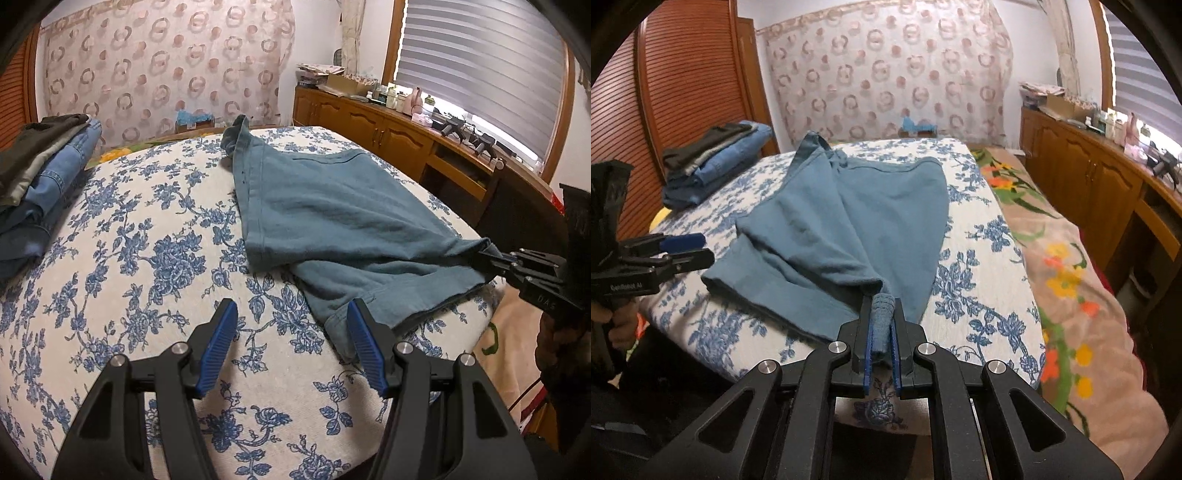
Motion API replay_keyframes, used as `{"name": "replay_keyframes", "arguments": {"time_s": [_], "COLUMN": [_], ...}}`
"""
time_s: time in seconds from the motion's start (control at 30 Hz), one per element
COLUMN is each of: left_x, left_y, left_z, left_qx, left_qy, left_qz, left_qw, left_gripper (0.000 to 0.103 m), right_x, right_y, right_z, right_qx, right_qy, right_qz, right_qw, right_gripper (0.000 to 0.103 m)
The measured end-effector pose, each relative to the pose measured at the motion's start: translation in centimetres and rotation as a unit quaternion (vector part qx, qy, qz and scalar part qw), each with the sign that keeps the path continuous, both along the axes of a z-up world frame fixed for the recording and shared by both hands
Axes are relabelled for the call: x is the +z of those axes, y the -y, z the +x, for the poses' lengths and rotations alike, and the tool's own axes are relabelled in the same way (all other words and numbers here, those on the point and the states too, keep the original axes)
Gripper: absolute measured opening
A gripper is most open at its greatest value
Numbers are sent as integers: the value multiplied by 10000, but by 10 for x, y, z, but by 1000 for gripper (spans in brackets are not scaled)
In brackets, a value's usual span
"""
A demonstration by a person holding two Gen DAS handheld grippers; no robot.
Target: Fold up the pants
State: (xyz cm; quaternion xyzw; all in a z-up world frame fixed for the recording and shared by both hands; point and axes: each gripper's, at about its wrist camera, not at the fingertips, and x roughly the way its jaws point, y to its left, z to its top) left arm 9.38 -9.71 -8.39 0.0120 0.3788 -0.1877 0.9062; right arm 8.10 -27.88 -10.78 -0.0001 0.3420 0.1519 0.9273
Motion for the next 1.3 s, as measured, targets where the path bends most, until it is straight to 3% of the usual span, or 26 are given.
{"name": "replay_keyframes", "arguments": {"time_s": [0.27,0.67,0.93,1.3], "left_x": [-7,-2,11,27], "left_y": [0,-11,-36,-66], "left_z": [0,-2,-2,-5], "left_qx": [-3,196,527,873], "left_qy": [-50,41,245,497], "left_qz": [48,-30,-140,-134], "left_qw": [10000,9998,9982,9949], "left_gripper": [61,62,62,62], "right_x": [12,27,44,36], "right_y": [17,19,-25,-103], "right_z": [-1,-1,23,75], "right_qx": [-390,-353,218,1161], "right_qy": [95,265,451,178], "right_qz": [-42,30,-78,-84], "right_qw": [9992,9990,9987,9930], "right_gripper": [35,36,38,44]}}
